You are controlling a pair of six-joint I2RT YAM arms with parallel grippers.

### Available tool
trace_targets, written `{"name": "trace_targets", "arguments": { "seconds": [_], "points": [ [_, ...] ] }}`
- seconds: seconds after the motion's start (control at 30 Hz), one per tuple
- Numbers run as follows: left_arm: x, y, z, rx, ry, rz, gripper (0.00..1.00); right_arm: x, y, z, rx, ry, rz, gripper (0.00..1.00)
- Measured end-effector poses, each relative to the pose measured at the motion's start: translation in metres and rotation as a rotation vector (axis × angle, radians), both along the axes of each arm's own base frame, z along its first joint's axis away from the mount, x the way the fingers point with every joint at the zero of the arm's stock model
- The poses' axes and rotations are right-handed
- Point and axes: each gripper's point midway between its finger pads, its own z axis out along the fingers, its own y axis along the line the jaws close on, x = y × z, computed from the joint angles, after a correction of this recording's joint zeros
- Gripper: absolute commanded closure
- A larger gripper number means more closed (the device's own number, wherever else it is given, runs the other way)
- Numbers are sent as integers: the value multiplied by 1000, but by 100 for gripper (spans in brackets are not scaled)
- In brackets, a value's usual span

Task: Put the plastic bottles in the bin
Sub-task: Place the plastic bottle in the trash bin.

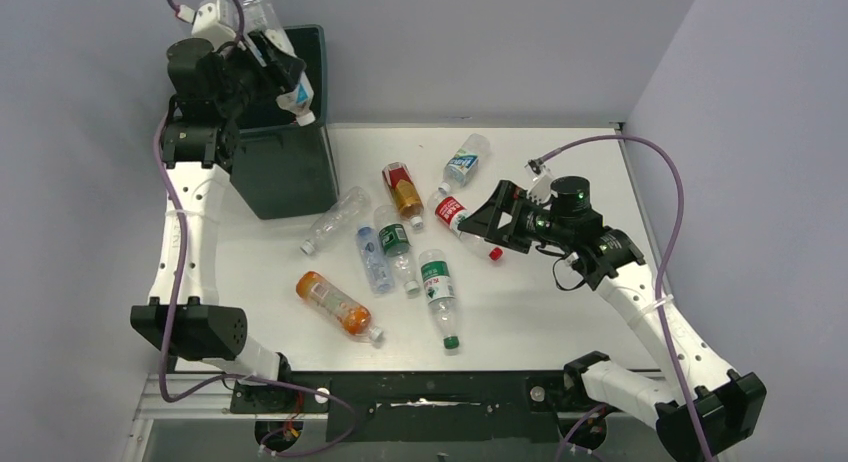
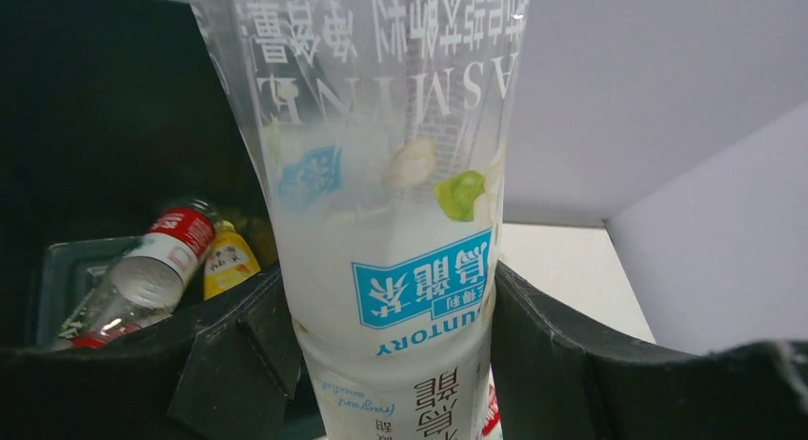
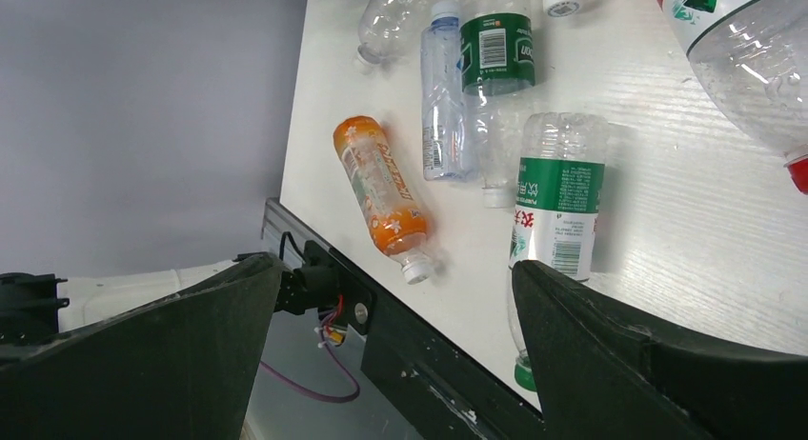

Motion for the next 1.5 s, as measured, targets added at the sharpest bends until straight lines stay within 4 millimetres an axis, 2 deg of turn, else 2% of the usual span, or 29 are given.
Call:
{"name": "trace_targets", "arguments": {
  "seconds": [0.1,0.23,0.27,0.37,0.4,0.53,0.77,0.93,1.03,1.17,1.23,1.37,1.4,1.43,1.5],
  "points": [
    [18,25,2,-32,-9,41,54,-2,-1,-1,-3,4,-2,2],
    [37,44,-8,-65,12,63,53,-3,-3,-2,-8,6,-8,2],
    [40,46,-11,-69,18,65,47,-3,-3,-3,-8,7,-9,2],
    [54,56,-18,-79,36,70,22,-3,-3,-4,-10,11,-9,2],
    [57,57,-20,-76,39,72,19,-3,-3,-5,-10,11,-9,2],
    [68,64,-27,-68,66,82,17,-3,-3,-5,-12,12,-10,2],
    [66,72,-40,-63,117,105,16,2,-6,-15,-52,16,-24,0],
    [59,77,-42,-62,143,124,16,9,-18,-43,-163,61,-59,7],
    [47,76,-35,-53,138,131,16,11,-29,-65,-249,101,-89,10],
    [19,69,-20,-39,112,124,16,14,-42,-88,-337,134,-123,14],
    [3,58,-11,-34,93,106,16,14,-46,-98,-372,148,-132,17],
    [-25,13,-1,-26,71,14,16,17,-57,-126,-454,195,-146,29],
    [-42,-22,-11,-17,93,-71,16,20,-62,-141,-500,221,-151,30],
    [-42,-22,-11,-17,93,-71,16,21,-62,-142,-503,223,-152,30],
    [-50,-42,-26,-5,120,-109,16,23,-67,-153,-549,232,-153,31]
  ]
}}
